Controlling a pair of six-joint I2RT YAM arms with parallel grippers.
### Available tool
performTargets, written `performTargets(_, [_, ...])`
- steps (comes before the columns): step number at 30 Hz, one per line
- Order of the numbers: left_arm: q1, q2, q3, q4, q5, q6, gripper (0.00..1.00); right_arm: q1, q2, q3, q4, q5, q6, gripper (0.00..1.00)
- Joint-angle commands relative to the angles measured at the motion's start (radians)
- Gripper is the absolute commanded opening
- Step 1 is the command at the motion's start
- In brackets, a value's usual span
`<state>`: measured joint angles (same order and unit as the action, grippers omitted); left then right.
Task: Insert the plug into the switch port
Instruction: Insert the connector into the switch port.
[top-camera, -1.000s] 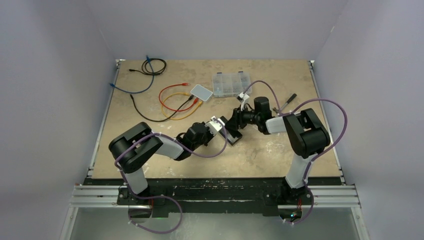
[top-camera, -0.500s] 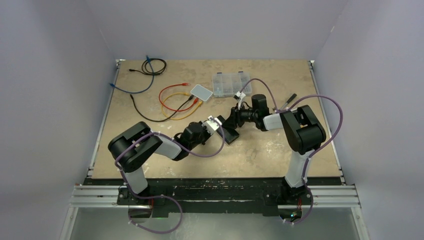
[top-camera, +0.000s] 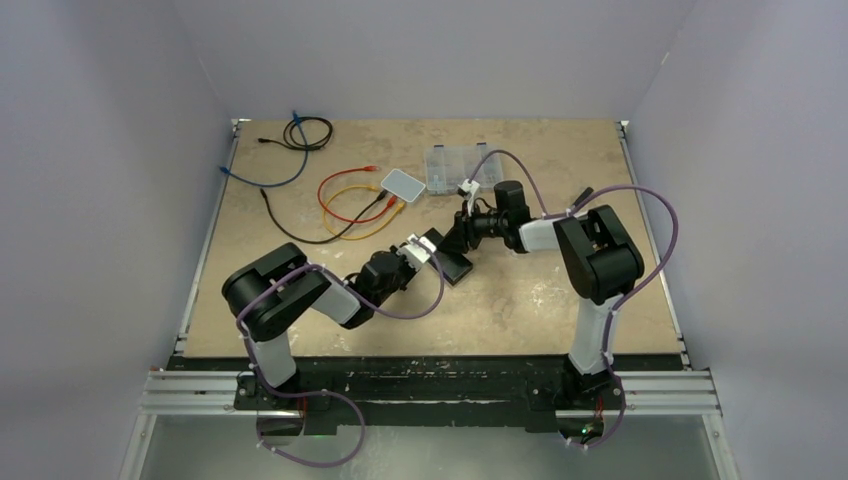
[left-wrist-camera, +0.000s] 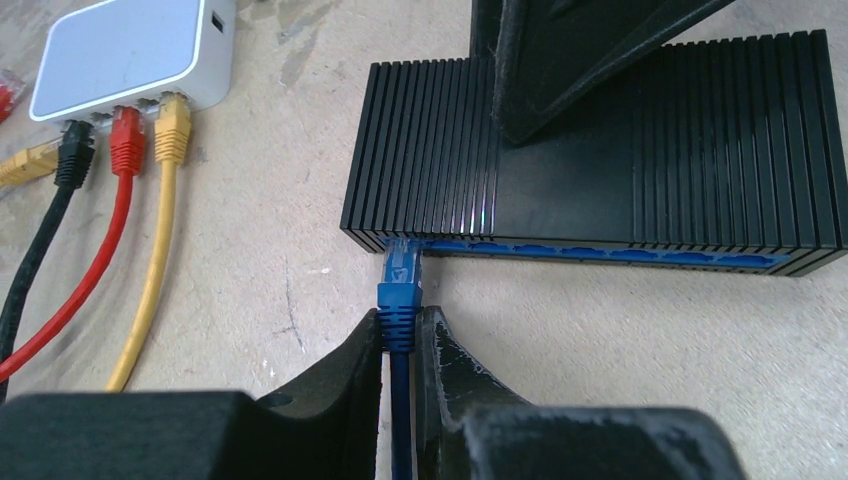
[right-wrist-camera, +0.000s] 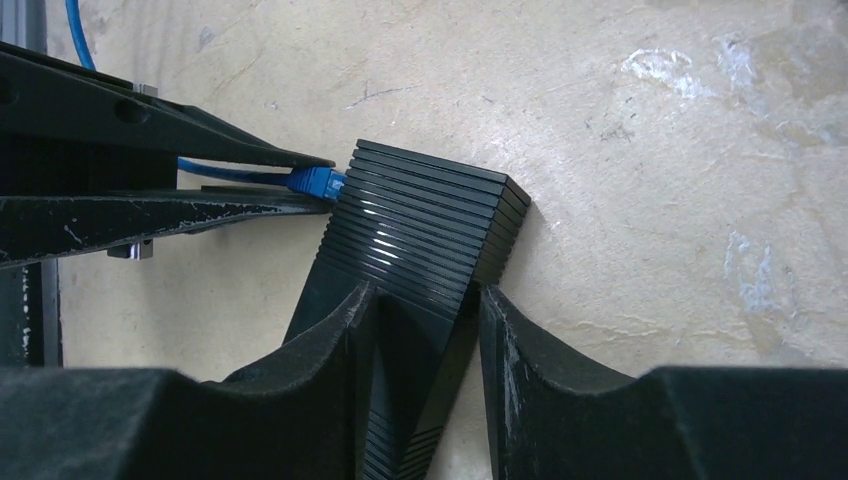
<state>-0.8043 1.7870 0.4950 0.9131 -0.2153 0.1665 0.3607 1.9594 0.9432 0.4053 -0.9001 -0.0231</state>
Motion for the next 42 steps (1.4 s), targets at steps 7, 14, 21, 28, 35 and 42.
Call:
performTargets(7, [-0.019, 0.119, 0.032, 0.355, 0.111, -0.029, 0.00, 0.174, 0.067, 0.026, -0.216, -0.351, -0.099, 0.39])
performTargets(14, [-0.020, 0.125, 0.001, 0.352, 0.181, -0.043, 0.00, 0.167, 0.032, -0.006, -0.169, -0.273, -0.036, 0.42])
performTargets(21, [-0.028, 0.108, -0.048, 0.249, 0.307, -0.056, 0.00, 0.041, -0.087, -0.153, 0.097, -0.128, 0.196, 0.50])
performTargets(28, [-0.066, 0.092, -0.034, 0.139, 0.333, -0.041, 0.00, 0.008, -0.108, -0.194, 0.155, -0.052, 0.254, 0.56])
performTargets(35, [-0.075, 0.100, -0.010, 0.094, 0.320, -0.041, 0.00, -0.011, -0.130, -0.214, 0.155, 0.068, 0.266, 0.56])
performTargets(42, [-0.075, 0.093, -0.022, 0.087, 0.285, -0.054, 0.00, -0.040, -0.151, -0.241, 0.192, 0.134, 0.282, 0.61])
